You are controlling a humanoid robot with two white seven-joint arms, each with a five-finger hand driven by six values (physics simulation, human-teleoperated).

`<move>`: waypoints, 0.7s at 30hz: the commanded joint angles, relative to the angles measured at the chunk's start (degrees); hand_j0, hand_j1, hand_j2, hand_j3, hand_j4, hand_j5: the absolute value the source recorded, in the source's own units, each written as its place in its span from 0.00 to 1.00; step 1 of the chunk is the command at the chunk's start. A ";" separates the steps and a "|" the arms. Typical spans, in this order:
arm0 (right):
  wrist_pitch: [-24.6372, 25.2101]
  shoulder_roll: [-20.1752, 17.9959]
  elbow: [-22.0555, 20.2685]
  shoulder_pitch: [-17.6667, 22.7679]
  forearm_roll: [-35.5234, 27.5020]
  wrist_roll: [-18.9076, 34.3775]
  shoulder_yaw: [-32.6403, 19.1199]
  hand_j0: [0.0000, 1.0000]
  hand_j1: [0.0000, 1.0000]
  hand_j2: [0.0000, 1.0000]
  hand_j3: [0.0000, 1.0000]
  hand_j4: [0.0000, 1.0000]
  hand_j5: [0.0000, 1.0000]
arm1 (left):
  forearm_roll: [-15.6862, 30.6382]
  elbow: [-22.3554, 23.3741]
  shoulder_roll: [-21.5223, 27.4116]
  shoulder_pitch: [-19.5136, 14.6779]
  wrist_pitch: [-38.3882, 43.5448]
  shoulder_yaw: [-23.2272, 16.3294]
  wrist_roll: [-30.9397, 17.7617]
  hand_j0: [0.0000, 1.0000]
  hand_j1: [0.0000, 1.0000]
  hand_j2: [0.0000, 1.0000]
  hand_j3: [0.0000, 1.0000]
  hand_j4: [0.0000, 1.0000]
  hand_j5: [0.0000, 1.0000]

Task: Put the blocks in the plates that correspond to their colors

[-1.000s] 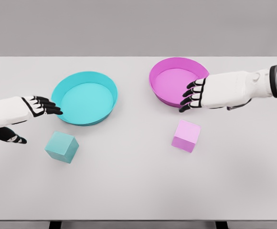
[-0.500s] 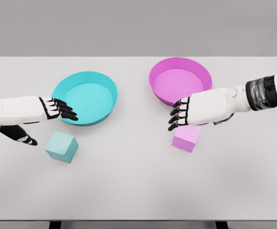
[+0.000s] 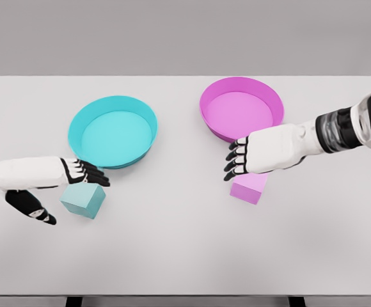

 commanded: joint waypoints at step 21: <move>0.12 0.40 0.13 0.00 0.00 -0.02 0.97 1.00 1.00 1.00 1.00 1.00 1.00 | -8.30 4.07 -6.69 0.18 1.15 -0.12 0.02 1.00 1.00 1.00 1.00 1.00 1.00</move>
